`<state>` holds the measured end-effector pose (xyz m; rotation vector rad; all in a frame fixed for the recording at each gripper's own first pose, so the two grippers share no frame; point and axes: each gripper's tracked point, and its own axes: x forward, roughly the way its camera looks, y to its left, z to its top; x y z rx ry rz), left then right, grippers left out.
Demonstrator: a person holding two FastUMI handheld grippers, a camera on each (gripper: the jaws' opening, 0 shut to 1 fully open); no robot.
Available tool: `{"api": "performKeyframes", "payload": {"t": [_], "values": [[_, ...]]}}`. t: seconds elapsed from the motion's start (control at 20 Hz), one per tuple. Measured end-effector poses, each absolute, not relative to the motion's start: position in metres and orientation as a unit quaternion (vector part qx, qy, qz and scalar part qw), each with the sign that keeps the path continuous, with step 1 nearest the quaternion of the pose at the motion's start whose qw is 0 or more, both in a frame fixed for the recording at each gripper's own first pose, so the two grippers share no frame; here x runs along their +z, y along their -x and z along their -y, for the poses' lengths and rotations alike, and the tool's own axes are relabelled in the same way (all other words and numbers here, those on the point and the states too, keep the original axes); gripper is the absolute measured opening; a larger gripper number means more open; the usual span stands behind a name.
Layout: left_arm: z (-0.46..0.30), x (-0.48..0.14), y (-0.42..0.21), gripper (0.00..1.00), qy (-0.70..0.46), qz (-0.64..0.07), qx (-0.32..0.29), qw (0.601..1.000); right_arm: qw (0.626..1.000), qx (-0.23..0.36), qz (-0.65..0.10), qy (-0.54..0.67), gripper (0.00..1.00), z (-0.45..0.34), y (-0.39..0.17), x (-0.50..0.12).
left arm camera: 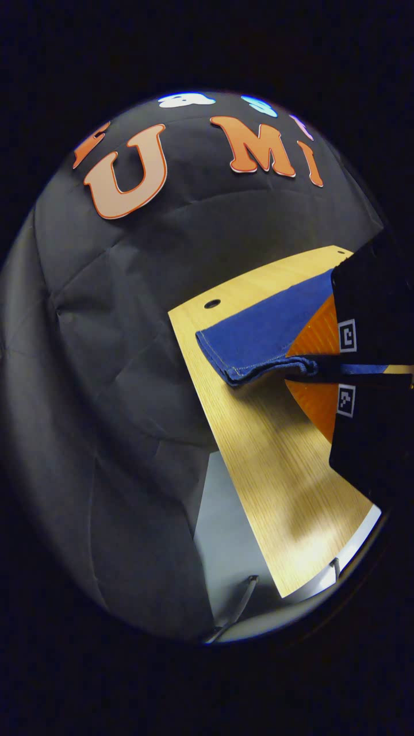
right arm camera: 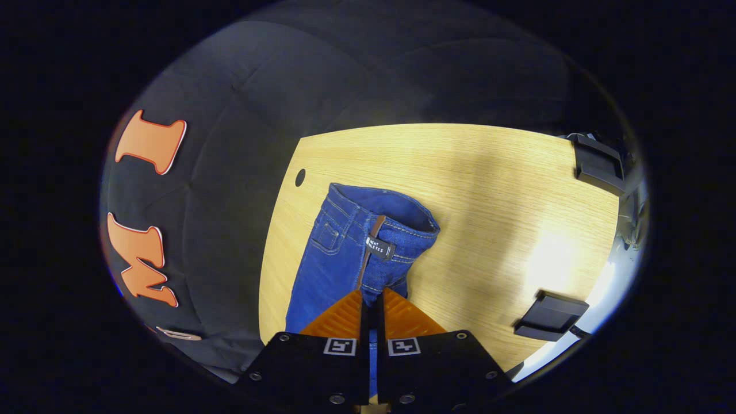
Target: Grasp the waist and the cuffs of the jeans and fold them to make the two legs overlap; first hold the waist and fold one-third of the jeans toward the cuffs, then hold the cuffs and fold the remaining one-third in the same direction to finish folding.
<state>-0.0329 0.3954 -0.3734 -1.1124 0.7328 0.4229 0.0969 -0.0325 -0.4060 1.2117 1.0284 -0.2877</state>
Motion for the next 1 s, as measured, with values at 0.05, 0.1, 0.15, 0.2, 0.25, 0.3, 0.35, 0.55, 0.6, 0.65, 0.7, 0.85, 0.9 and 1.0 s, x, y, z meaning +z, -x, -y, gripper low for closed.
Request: {"api": "performKeyframes", "payload": {"t": [0.05, 0.1, 0.15, 0.2, 0.25, 0.3, 0.35, 0.55, 0.6, 0.65, 0.7, 0.85, 0.9, 1.0], "values": [[-0.398, -0.367, 0.025, 0.06, 0.508, -0.337, 0.185, 0.771, 0.691, -0.132, -0.458, -0.544, 0.06, 0.031, -0.103, -0.402], [-0.401, -0.366, 0.018, 0.06, 0.502, -0.342, 0.179, 0.774, 0.691, -0.137, -0.453, -0.546, 0.06, 0.029, -0.109, -0.397], [-0.402, -0.364, 0.011, 0.06, 0.498, -0.350, 0.172, 0.775, 0.691, -0.139, -0.453, -0.546, 0.06, 0.027, -0.113, -0.393], [-0.405, -0.363, 0.003, 0.06, 0.496, -0.356, 0.172, 0.773, 0.692, -0.146, -0.452, -0.544, 0.06, 0.027, -0.118, -0.390], [-0.408, -0.362, -0.005, 0.06, 0.497, -0.359, 0.172, 0.771, 0.689, -0.154, -0.453, -0.544, 0.06, 0.028, -0.122, -0.387], [-0.408, -0.360, -0.013, 0.06, 0.500, -0.362, 0.170, 0.768, 0.688, -0.159, -0.448, -0.548, 0.06, 0.027, -0.128, -0.380], [-0.411, -0.356, -0.019, 0.06, 0.496, -0.364, 0.166, 0.771, 0.688, -0.164, -0.443, -0.551, 0.06, 0.026, -0.134, -0.376], [-0.418, -0.353, -0.041, 0.06, 0.482, -0.374, 0.153, 0.777, 0.688, -0.175, -0.431, -0.557, 0.06, 0.023, -0.152, -0.361], [-0.417, -0.354, -0.048, 0.06, 0.490, -0.378, 0.152, 0.771, 0.686, -0.174, -0.430, -0.560, 0.06, 0.021, -0.159, -0.359], [-0.420, -0.357, -0.051, 0.06, 0.489, -0.390, 0.166, 0.762, 0.685, -0.174, -0.430, -0.561, 0.06, 0.020, -0.164, -0.356], [-0.419, -0.358, -0.052, 0.06, 0.494, -0.397, 0.172, 0.755, 0.686, -0.171, -0.431, -0.561, 0.06, 0.018, -0.172, -0.353], [-0.420, -0.353, -0.049, 0.06, 0.488, -0.396, 0.192, 0.754, 0.687, -0.153, -0.441, -0.556, 0.06, 0.012, -0.192, -0.350], [-0.423, -0.352, -0.050, 0.06, 0.494, -0.391, 0.206, 0.749, 0.685, -0.148, -0.444, -0.558, 0.06, 0.009, -0.200, -0.352], [-0.430, -0.353, -0.040, 0.06, 0.496, -0.411, 0.238, 0.727, 0.674, -0.143, -0.451, -0.566, 0.06, 0.006, -0.217, -0.358]]}}
